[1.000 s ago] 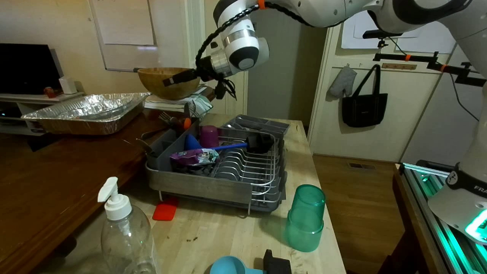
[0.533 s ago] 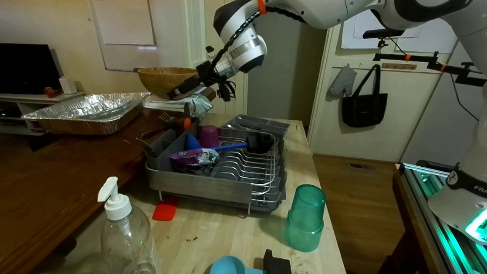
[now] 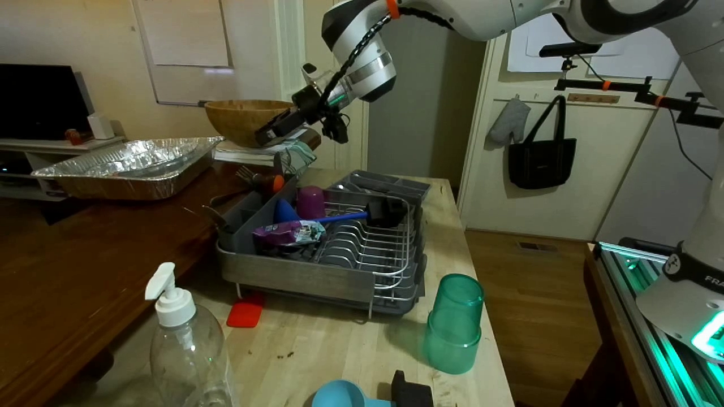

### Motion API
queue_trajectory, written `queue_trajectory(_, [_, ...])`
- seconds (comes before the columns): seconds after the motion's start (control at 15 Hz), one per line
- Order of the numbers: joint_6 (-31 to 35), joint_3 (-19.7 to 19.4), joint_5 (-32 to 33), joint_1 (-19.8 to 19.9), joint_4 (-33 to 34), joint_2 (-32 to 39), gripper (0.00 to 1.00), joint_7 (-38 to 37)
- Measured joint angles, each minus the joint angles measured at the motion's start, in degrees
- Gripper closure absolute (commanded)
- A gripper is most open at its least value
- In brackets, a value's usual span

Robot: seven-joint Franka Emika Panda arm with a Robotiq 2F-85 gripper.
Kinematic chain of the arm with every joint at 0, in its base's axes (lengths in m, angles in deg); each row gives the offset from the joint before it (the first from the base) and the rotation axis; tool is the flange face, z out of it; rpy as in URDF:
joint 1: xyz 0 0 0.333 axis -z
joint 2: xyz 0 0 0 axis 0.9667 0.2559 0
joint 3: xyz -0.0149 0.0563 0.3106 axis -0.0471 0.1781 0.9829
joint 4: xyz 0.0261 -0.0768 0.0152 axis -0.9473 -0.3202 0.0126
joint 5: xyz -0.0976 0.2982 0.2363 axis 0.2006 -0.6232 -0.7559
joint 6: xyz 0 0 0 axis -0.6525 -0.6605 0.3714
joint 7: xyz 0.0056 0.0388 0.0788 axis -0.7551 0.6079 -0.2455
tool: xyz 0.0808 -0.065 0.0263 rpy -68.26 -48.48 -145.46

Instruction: Put the tongs in the drying rack

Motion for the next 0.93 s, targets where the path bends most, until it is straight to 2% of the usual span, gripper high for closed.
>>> queue_trajectory(0.2, [-0.4, -0.8, 4.9, 0.1, 0.6, 0.7, 0.00, -3.9])
queue_trajectory(0.33, [-3.1, -0.9, 8.3, 0.6, 2.2, 1.7, 0.00, -5.1])
queue_trajectory(0.73, [-22.1, 0.3, 17.8, 4.5, 10.1, 5.7, 0.00, -2.7])
queue_trajectory(0.93, [-27.2, 1.3, 19.6, 6.0, 13.9, 7.5, 0.00, -0.4])
